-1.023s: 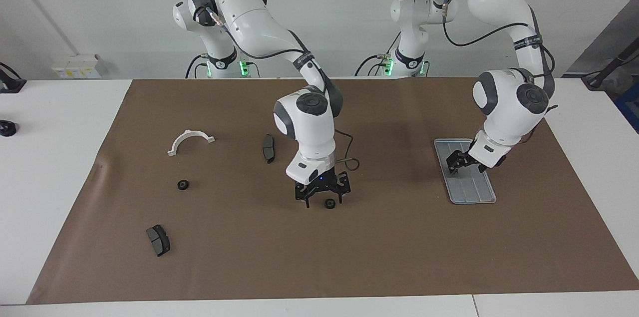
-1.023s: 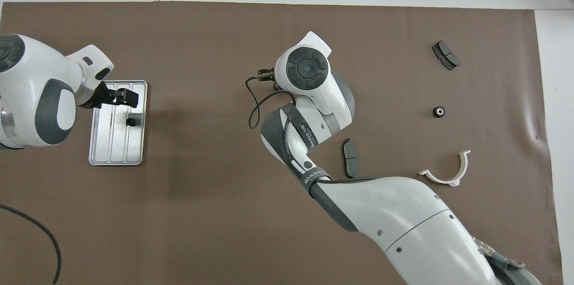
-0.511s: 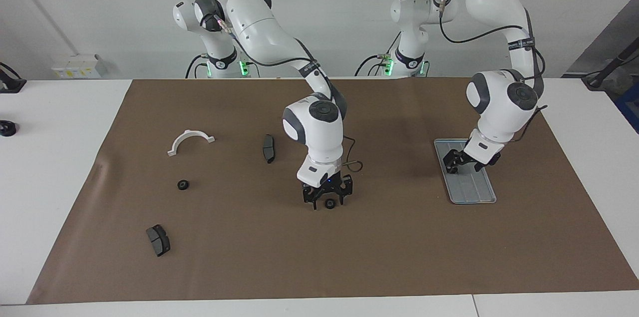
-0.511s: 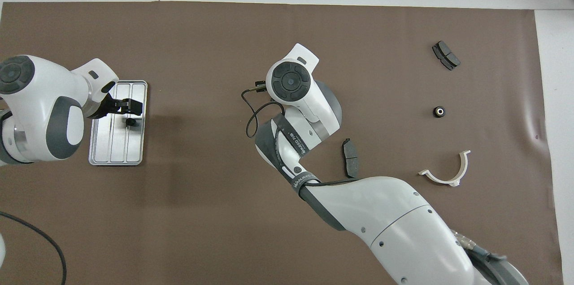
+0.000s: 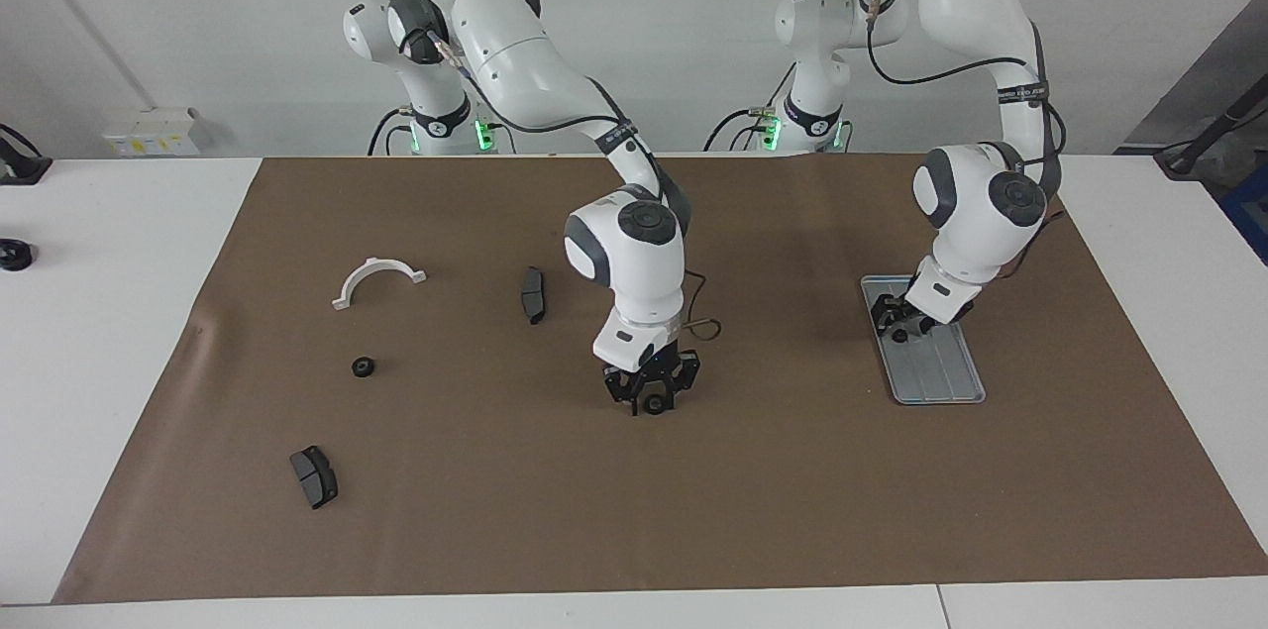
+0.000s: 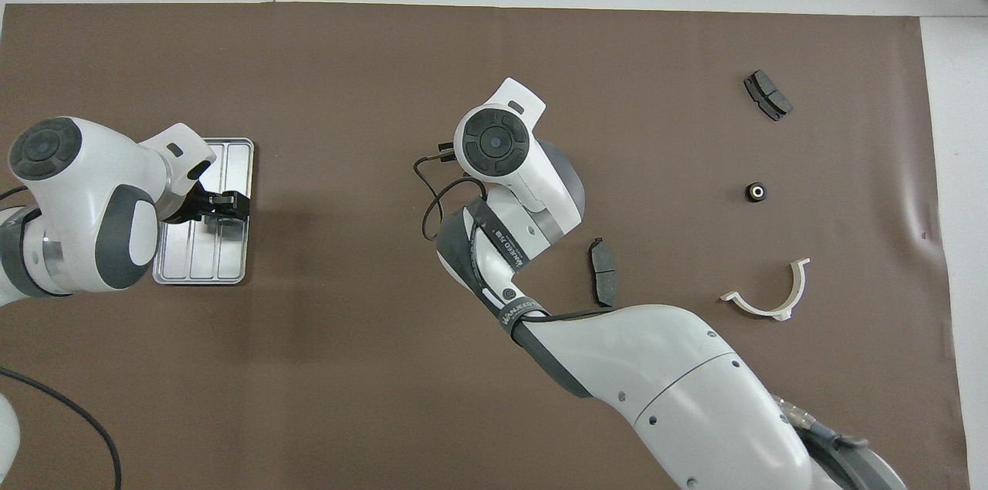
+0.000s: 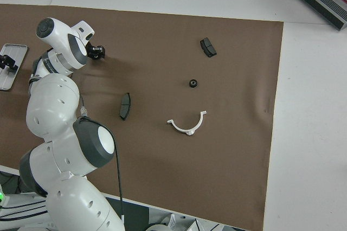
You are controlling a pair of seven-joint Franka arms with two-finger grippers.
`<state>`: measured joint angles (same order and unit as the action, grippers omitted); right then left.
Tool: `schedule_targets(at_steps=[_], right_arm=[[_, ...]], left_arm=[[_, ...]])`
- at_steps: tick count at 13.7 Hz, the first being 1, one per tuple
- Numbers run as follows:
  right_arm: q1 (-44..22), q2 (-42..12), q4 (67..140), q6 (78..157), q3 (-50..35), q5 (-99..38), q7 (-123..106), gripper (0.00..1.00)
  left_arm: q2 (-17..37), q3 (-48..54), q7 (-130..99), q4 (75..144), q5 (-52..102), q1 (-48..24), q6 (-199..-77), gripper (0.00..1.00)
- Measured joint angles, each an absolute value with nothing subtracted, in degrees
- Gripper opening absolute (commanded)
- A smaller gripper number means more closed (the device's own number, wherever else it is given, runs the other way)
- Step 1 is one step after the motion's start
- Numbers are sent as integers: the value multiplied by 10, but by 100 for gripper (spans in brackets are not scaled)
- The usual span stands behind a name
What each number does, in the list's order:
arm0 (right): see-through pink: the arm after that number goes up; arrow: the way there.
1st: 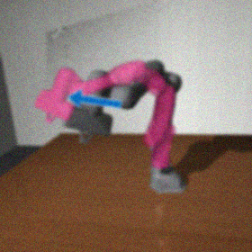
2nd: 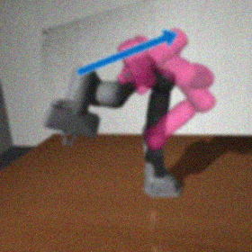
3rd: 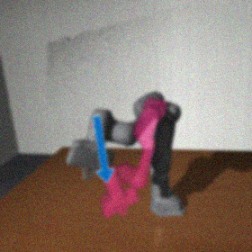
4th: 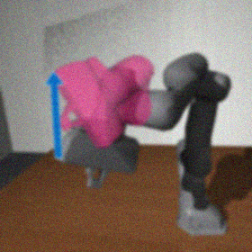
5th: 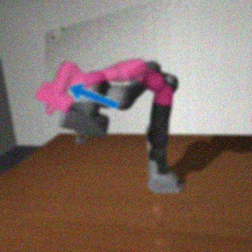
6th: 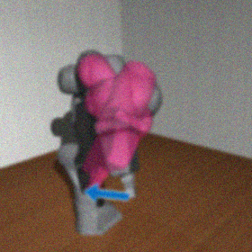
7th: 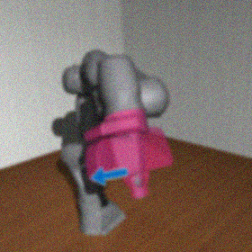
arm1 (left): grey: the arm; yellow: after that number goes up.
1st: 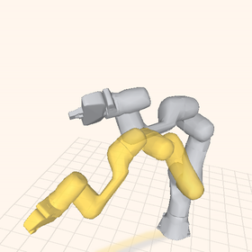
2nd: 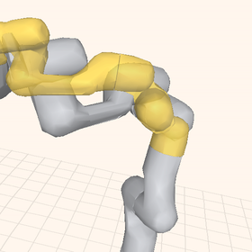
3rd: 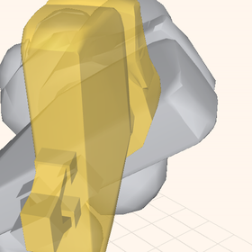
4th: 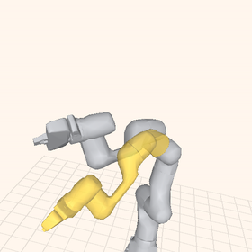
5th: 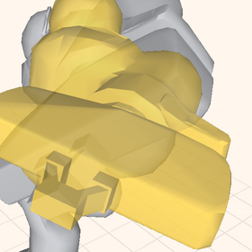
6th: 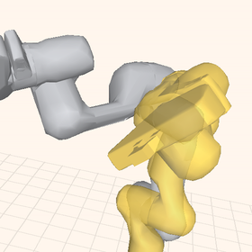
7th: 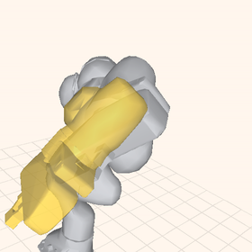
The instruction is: Place bearing gear from tray to pile
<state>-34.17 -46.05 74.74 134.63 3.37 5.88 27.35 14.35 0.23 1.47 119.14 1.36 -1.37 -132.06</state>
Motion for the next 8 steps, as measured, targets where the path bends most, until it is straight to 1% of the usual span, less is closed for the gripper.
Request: schedule_targets(at_steps=[1, 2, 3, 4, 8], right_arm=[[-342, -460, 747, 1346, 34, 59, 274, 45], [-342, -460, 747, 1344, 34, 59, 274, 35], [-342, -460, 747, 1344, 33, 59, 274, 16], [-342, -459, 746, 1343, 33, 59, 274, 0], [-341, -457, 745, 1332, 34, 59, 274, 0]], left_arm=[[142, 3, 14, 1192, 14, -14, -1321, 52], [141, 3, 14, 1193, 14, -14, -1321, 46], [140, 3, 14, 1193, 14, -14, -1323, 46], [140, 2, 13, 1193, 14, -14, -1327, 46], [140, 1, 13, 1194, 14, -14, -1342, 46]])
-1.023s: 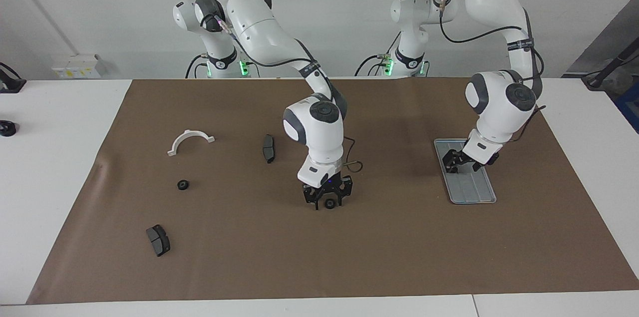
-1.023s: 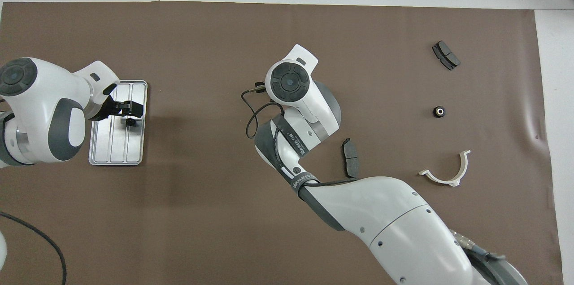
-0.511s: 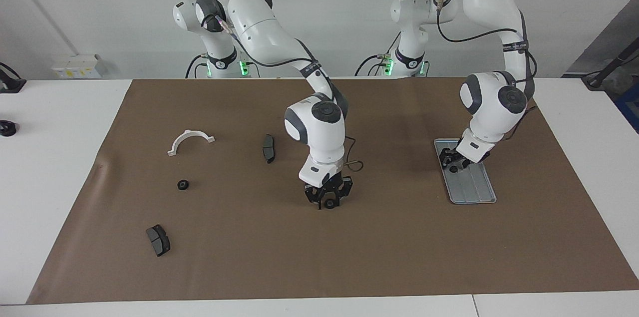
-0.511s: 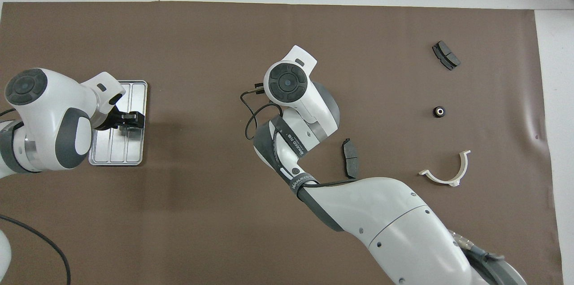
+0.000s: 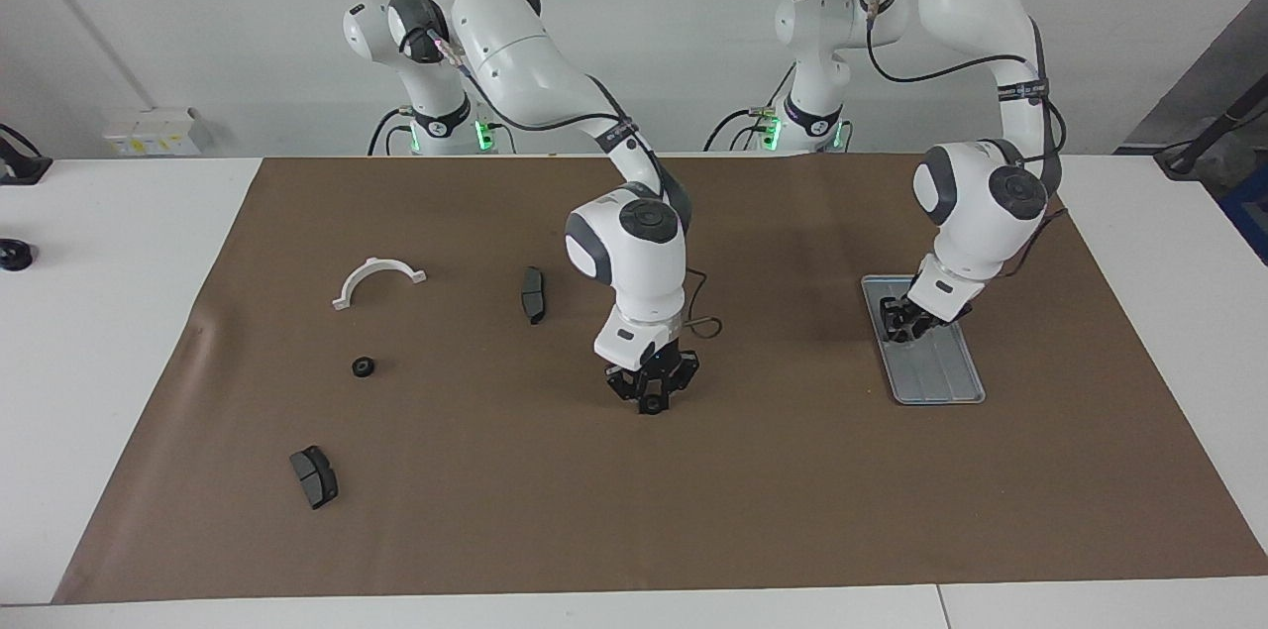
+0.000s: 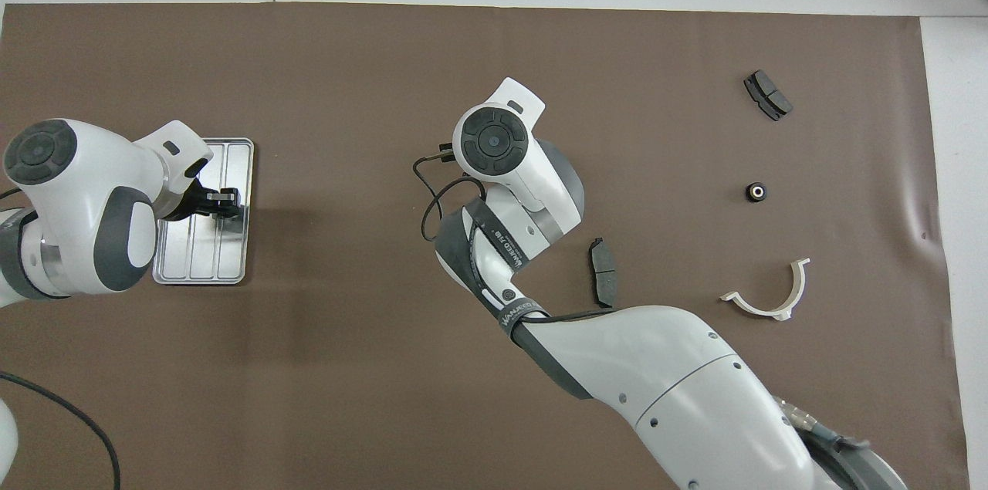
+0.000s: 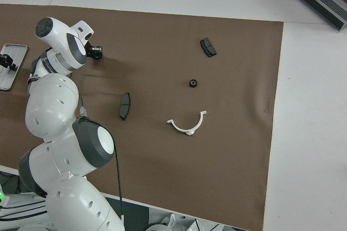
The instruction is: Place bearing gear from tray to pile
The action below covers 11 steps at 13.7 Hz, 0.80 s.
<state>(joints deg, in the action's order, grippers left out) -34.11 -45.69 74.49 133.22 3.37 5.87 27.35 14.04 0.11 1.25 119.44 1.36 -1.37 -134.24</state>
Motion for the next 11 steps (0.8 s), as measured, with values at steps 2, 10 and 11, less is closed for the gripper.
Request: schedule_targets(at_steps=[2, 10, 11], right_arm=[[-332, -445, 741, 1314, 36, 58, 274, 0], [-181, -215, 965, 1266, 37, 35, 118, 0], [-164, -185, 1012, 1266, 37, 24, 88, 0]], left_arm=[[140, 1, 12, 1195, 14, -14, -1344, 46], [140, 2, 12, 1197, 14, -13, -1355, 26], [140, 2, 12, 1197, 14, -13, -1355, 21]])
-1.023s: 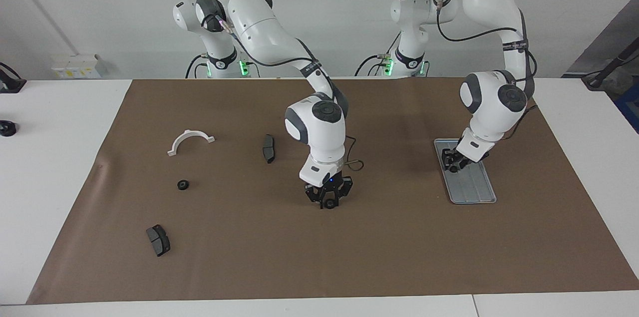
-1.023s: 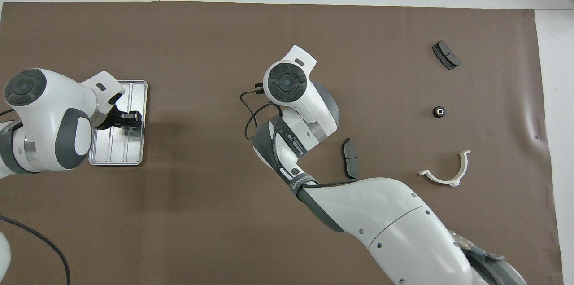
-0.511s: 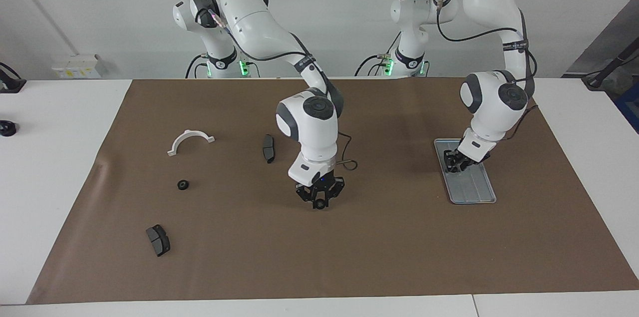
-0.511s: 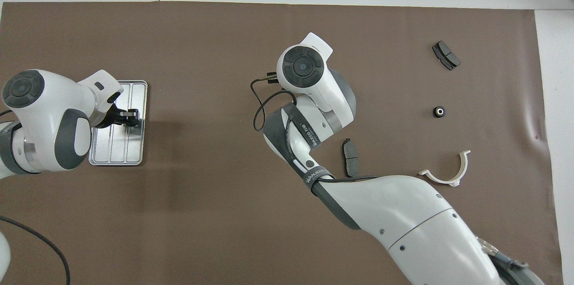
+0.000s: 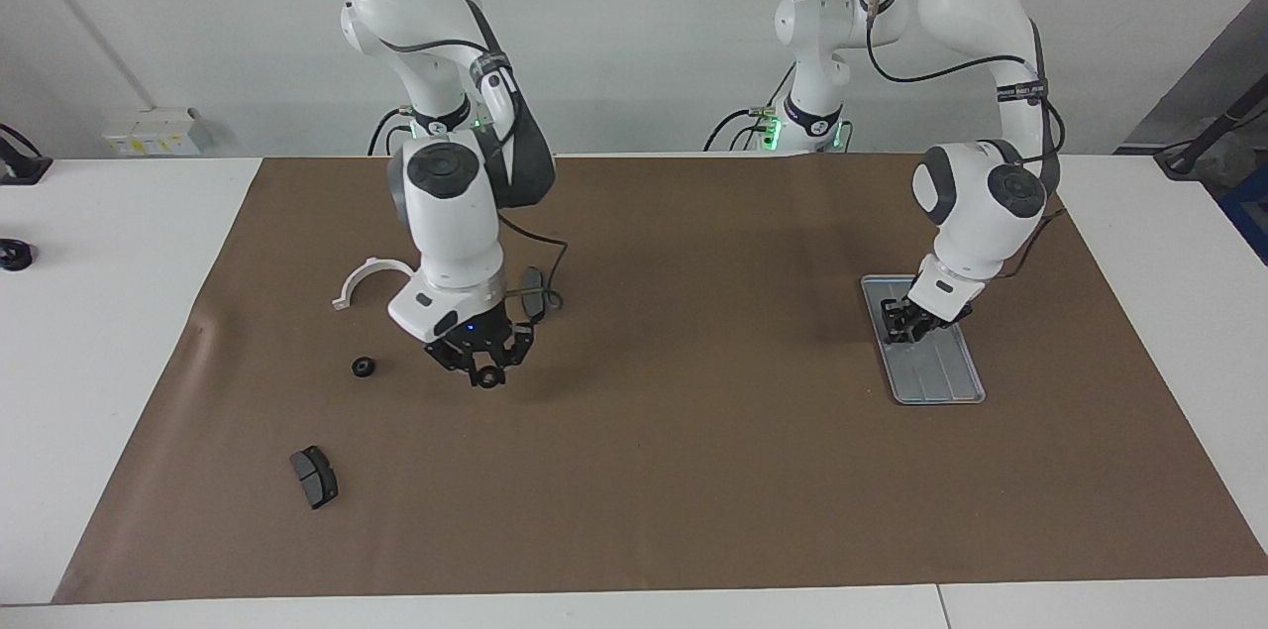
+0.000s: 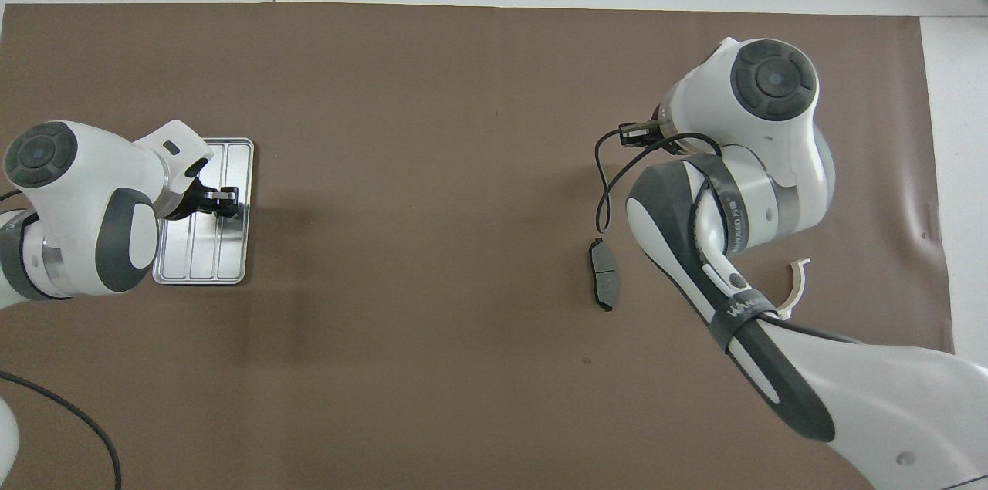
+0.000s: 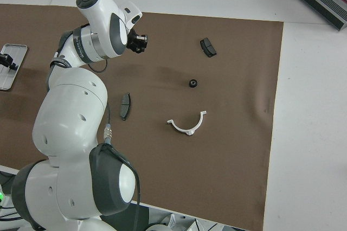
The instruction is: Place bearing gear from tray to pile
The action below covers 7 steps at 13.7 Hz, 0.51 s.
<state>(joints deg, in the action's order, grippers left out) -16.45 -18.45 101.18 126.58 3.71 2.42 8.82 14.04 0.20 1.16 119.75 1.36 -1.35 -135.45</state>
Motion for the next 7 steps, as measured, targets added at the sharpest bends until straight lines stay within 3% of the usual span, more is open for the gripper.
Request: schedule_targets(at_steps=[2, 4, 7], right_arm=[[-142, -144, 1090, 1281, 37, 15, 58, 0], [-120, -123, 1170, 1342, 36, 14, 26, 0], [-87, -119, 1240, 1409, 36, 14, -6, 0]], left_arm=[[140, 2, 12, 1198, 14, -13, -1355, 15], [140, 2, 12, 1198, 14, -13, -1355, 1], [139, 3, 12, 1199, 14, -14, -1355, 0]])
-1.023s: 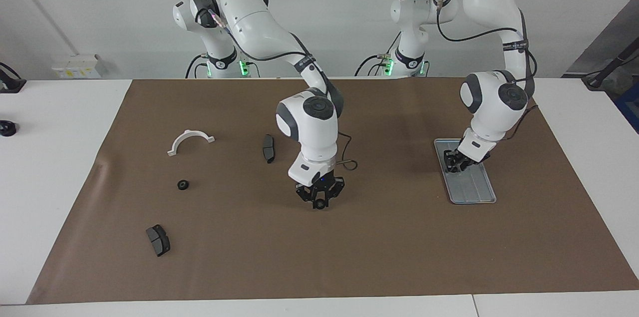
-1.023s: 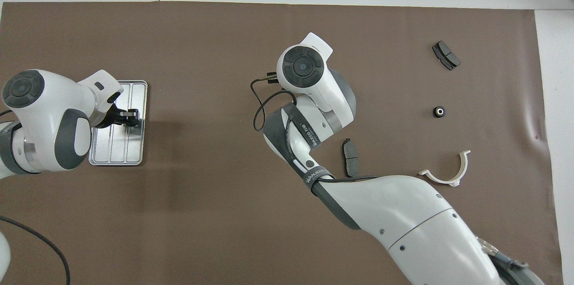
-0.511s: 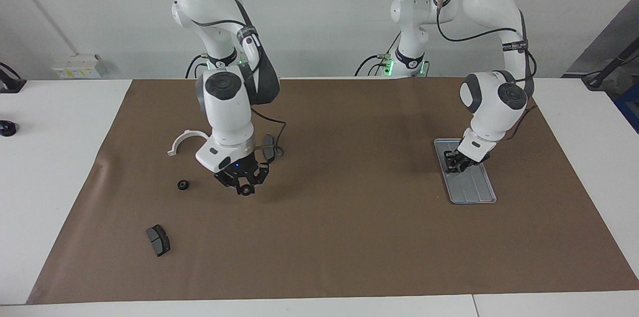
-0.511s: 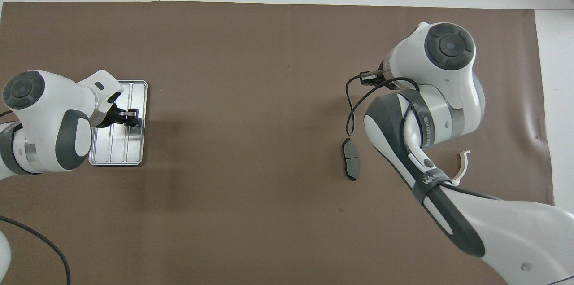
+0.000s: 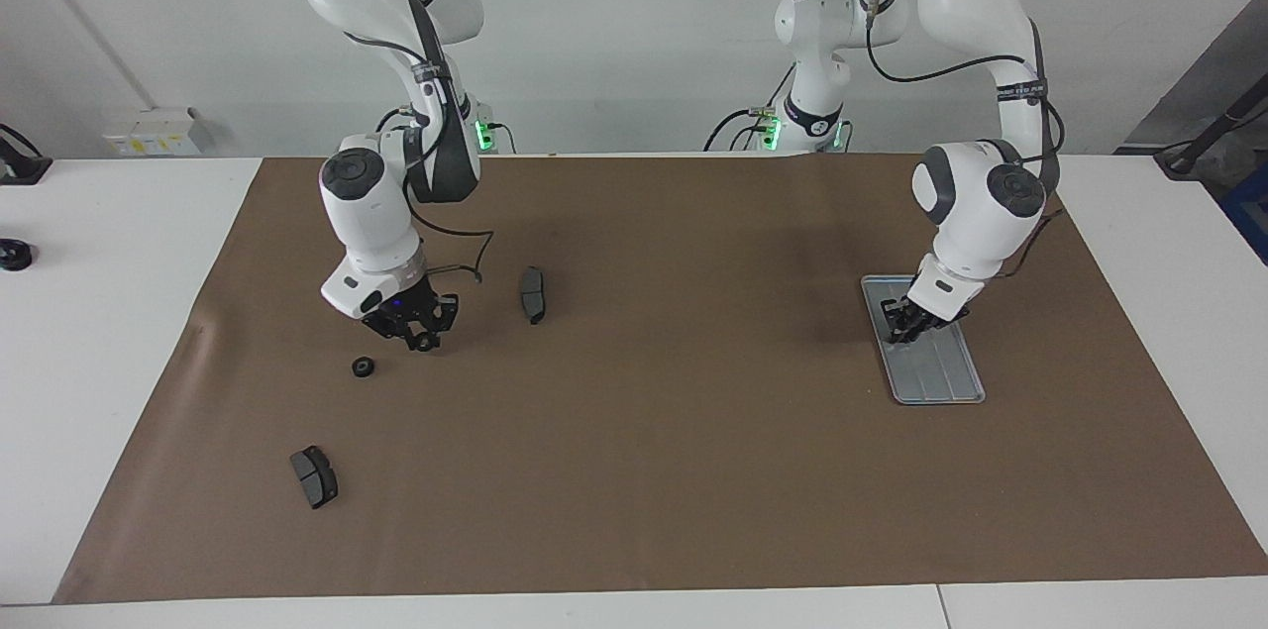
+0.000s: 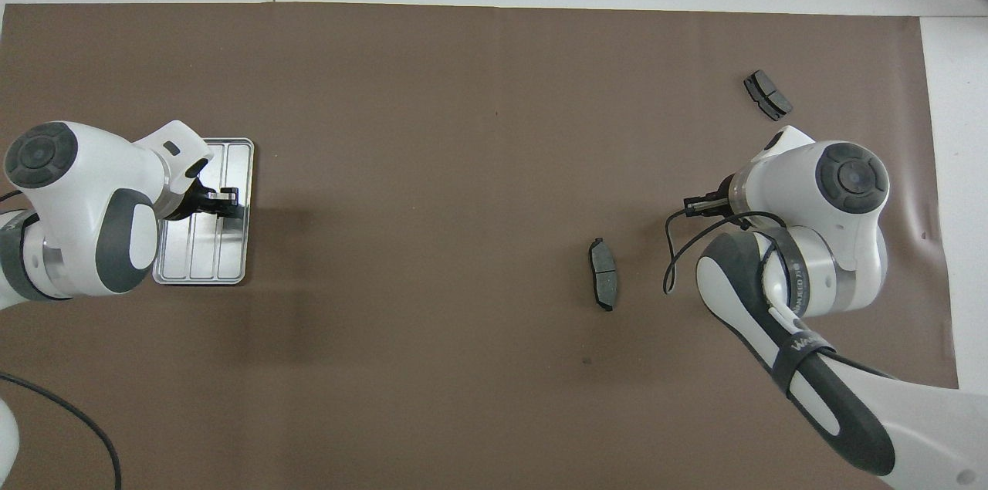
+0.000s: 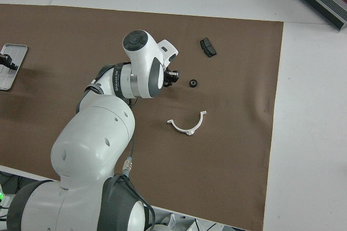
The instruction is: Place bearing gear from tray to pile
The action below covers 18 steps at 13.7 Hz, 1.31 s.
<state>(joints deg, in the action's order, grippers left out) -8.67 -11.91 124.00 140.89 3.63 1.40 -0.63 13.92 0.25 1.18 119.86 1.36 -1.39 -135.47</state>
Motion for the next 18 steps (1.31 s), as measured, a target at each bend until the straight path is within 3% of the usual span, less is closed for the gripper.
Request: schedule_targets(at_steps=[2, 5, 6, 7, 8, 14, 18], right_arm=[[-86, -119, 1246, 1418, 35, 9, -6, 0], [-90, -120, 1248, 1423, 30, -13, -6, 19], [-91, -121, 1248, 1428, 29, -15, -6, 33], [-93, -123, 1249, 1430, 29, -16, -5, 81], [-94, -124, 1249, 1431, 29, -17, -4, 100], [-94, -123, 1222, 1439, 29, -19, 13, 100], [-89, -117, 1158, 1392, 34, -19, 17, 100]], left_arm=[[138, 5, 12, 1198, 14, -16, -1355, 0], [133, 7, 12, 1174, 14, -34, -1353, 0], [132, 8, 12, 1161, 14, -46, -1351, 0], [131, 9, 12, 1151, 14, -59, -1349, 0], [130, 11, 12, 1142, 14, -77, -1348, 0], [133, 15, 4, 1128, 14, -204, -1400, 0], [176, 15, -39, 1128, 19, -276, -1482, 0]])
